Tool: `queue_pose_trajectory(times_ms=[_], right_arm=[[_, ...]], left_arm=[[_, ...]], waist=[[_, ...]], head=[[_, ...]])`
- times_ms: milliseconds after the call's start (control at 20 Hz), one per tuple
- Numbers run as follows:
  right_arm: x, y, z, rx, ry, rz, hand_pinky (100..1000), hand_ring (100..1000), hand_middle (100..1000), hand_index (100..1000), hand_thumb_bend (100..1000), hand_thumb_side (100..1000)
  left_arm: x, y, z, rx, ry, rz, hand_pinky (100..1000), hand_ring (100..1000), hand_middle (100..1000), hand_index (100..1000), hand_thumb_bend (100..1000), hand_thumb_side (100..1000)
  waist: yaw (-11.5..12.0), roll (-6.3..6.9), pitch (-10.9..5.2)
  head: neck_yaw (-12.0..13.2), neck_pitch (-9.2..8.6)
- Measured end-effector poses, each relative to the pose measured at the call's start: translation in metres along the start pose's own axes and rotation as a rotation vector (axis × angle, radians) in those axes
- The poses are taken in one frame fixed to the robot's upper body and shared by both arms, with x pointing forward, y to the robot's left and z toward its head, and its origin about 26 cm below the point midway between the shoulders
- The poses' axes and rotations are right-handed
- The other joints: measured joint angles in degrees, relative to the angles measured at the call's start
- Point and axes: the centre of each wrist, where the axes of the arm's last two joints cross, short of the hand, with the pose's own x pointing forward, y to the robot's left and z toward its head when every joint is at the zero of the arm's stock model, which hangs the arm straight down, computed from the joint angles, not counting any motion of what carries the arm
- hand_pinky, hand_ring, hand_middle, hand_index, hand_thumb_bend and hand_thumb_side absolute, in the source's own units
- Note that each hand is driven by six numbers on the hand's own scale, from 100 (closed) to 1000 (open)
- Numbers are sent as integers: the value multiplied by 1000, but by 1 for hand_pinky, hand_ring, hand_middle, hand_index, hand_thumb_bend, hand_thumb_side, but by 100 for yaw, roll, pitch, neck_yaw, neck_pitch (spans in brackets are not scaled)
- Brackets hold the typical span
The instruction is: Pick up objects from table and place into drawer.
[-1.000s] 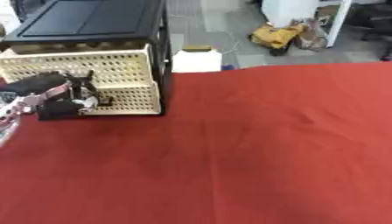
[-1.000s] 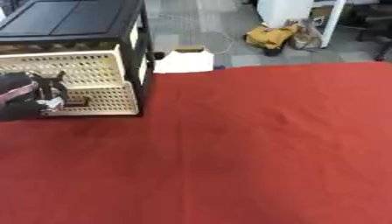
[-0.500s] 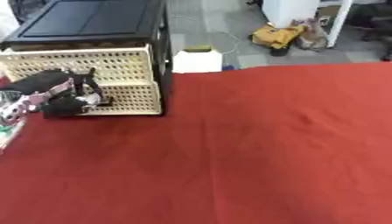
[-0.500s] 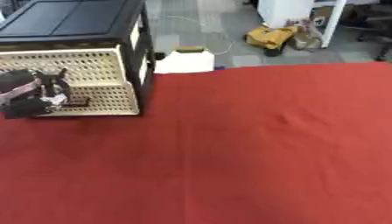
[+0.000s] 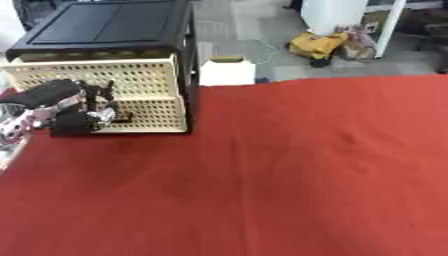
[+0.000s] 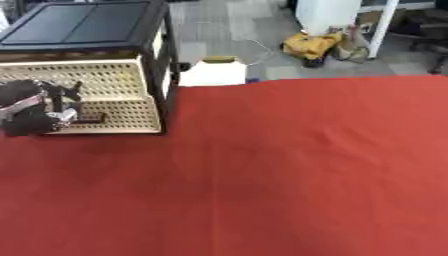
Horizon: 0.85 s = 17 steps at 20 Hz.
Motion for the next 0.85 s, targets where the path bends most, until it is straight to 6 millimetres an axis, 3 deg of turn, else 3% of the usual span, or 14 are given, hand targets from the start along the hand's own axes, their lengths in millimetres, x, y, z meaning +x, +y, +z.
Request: queue_pose_trajectory(times_ms=[500, 850], right_arm=[[-2, -1, 1, -3, 6, 1, 630, 794, 505, 665, 244, 666], [-2, -2, 1, -11, 5, 1, 629, 792, 506, 665, 236, 663]], left_arm=[[29, 21, 37, -43, -110, -73, 100, 235, 411, 791, 100, 1000], [51, 41, 74, 65, -216, -50, 100, 230, 372, 742, 100, 1000]], waist=[[66, -10, -82], [81, -35, -149]], head=[[-4, 7], [-31, 9]])
